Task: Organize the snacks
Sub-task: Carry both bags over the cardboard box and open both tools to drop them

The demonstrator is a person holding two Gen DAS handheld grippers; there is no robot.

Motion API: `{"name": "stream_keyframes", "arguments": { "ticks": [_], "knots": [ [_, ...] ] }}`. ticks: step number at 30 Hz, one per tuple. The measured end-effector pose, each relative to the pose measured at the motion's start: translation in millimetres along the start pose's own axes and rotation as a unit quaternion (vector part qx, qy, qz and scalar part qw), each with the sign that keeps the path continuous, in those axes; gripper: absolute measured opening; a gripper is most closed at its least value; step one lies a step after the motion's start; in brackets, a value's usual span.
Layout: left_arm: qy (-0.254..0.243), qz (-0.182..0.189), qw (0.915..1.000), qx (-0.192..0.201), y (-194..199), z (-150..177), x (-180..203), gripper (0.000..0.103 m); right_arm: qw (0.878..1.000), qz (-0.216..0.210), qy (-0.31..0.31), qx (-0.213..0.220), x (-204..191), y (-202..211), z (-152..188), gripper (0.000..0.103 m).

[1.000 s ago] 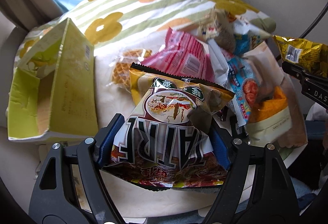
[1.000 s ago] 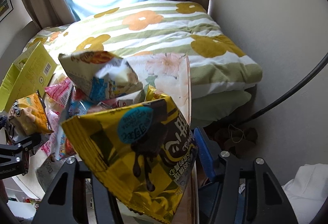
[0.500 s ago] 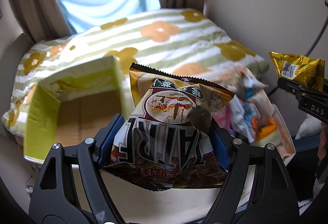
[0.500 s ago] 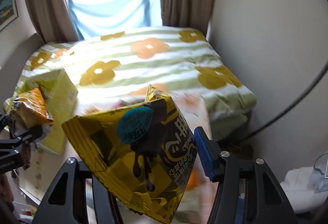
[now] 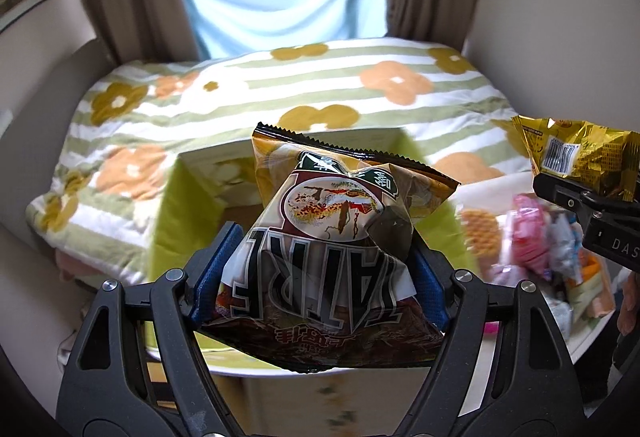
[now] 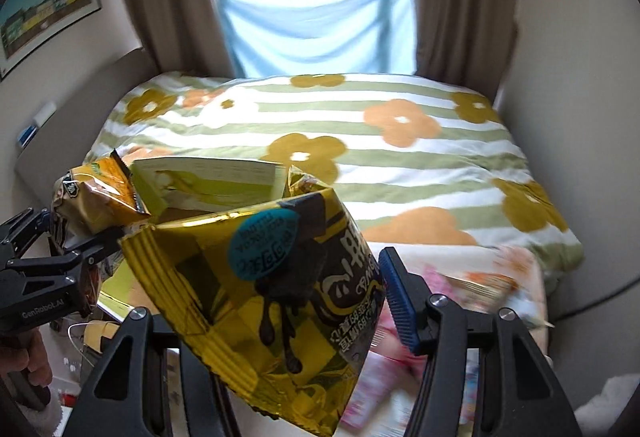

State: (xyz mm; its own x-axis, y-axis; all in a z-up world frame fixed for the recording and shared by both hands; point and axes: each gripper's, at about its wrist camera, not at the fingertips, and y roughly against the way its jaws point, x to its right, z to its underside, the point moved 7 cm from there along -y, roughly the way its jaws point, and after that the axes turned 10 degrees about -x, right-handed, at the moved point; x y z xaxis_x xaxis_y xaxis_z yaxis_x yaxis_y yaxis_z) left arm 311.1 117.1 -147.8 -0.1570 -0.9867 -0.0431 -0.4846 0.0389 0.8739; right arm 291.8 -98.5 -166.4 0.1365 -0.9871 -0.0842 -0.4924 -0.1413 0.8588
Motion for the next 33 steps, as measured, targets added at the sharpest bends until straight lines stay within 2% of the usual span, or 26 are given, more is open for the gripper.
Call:
{"name": "stream_keyframes", "arguments": {
  "ticks": [5,12,16,18,21,33],
  "knots": [
    [0.011,-0.004,0.9995,-0.031,-29.8,7.4,-53.9,0.076,1.000,-0.020,0.013,-0.019,-51.3,-35.4,-12.0,0.054],
    [0.020,-0.001,0.9970,-0.075,-77.1,14.6,-87.5,0.077,0.998,-0.039,0.016,-0.054,-97.4,-72.8,-17.3,0.054],
    [0.017,0.004,0.9956,-0.092,-98.6,14.0,-87.9,0.080,0.996,-0.036,0.016,-0.074,-105.1,-90.9,-20.7,0.054],
    [0.011,0.011,0.9950,-0.098,-106.1,14.4,-86.4,0.088,0.996,-0.031,0.015,-0.081,-104.6,-97.7,-22.4,0.054],
    [0.011,-0.011,0.9946,-0.103,-112.8,15.1,-87.7,0.100,0.996,-0.029,0.011,-0.088,-102.0,-104.3,-24.7,0.054],
    [0.038,-0.014,0.9924,-0.116,-106.0,33.2,-100.8,0.101,0.991,-0.053,-0.011,-0.120,-102.8,-121.3,-20.2,0.054]
  ]
}}
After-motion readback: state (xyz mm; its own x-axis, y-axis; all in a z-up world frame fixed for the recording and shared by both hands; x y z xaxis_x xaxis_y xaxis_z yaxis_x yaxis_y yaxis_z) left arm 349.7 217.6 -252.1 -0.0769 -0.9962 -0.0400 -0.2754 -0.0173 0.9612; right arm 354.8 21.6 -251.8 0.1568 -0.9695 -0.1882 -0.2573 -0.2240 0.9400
